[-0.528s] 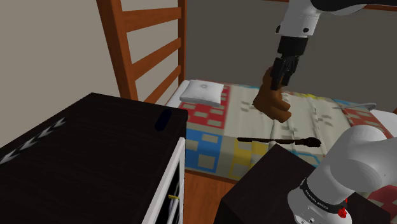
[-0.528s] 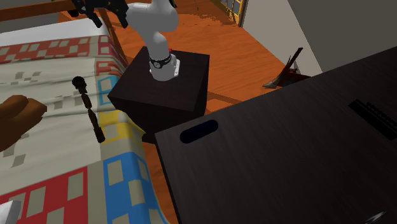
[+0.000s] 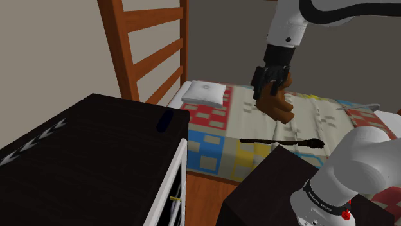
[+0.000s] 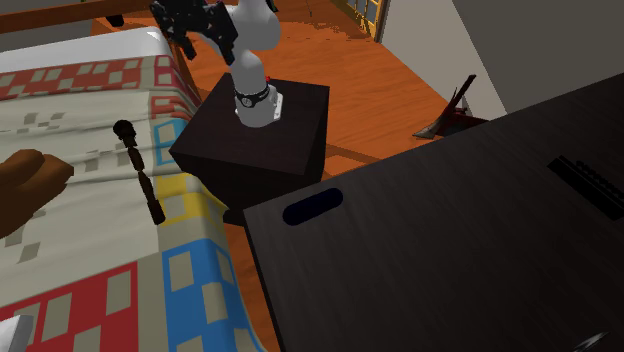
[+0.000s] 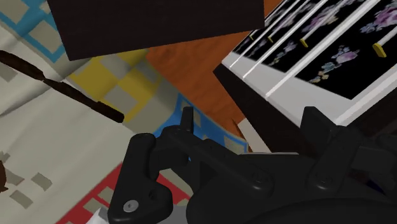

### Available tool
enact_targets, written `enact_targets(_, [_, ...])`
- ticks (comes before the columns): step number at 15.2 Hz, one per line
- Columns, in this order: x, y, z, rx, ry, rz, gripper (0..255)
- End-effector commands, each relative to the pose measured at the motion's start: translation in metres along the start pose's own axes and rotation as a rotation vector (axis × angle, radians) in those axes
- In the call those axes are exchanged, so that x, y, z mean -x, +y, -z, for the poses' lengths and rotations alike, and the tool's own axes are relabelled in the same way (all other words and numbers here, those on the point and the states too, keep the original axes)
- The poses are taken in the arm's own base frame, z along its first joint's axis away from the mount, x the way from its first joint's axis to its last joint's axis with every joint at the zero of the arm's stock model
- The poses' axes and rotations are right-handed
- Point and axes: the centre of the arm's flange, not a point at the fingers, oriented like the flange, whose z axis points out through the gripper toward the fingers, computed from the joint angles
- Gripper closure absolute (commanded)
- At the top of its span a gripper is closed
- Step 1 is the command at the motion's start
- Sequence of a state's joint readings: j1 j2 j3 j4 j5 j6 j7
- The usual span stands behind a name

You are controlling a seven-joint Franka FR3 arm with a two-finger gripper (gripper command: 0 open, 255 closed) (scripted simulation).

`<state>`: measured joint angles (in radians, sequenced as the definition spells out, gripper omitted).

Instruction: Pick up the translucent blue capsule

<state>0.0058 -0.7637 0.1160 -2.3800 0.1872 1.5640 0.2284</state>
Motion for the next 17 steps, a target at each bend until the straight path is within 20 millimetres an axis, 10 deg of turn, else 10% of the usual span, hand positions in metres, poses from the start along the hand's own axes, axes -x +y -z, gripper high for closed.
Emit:
enact_targets(1, [-0.004, -0.021, -0.009, -0.009, 0.016, -0.059, 0])
enact_targets(17, [-0.079, -0.196, -0.068, -0.061, 0.136, -0.489, 0])
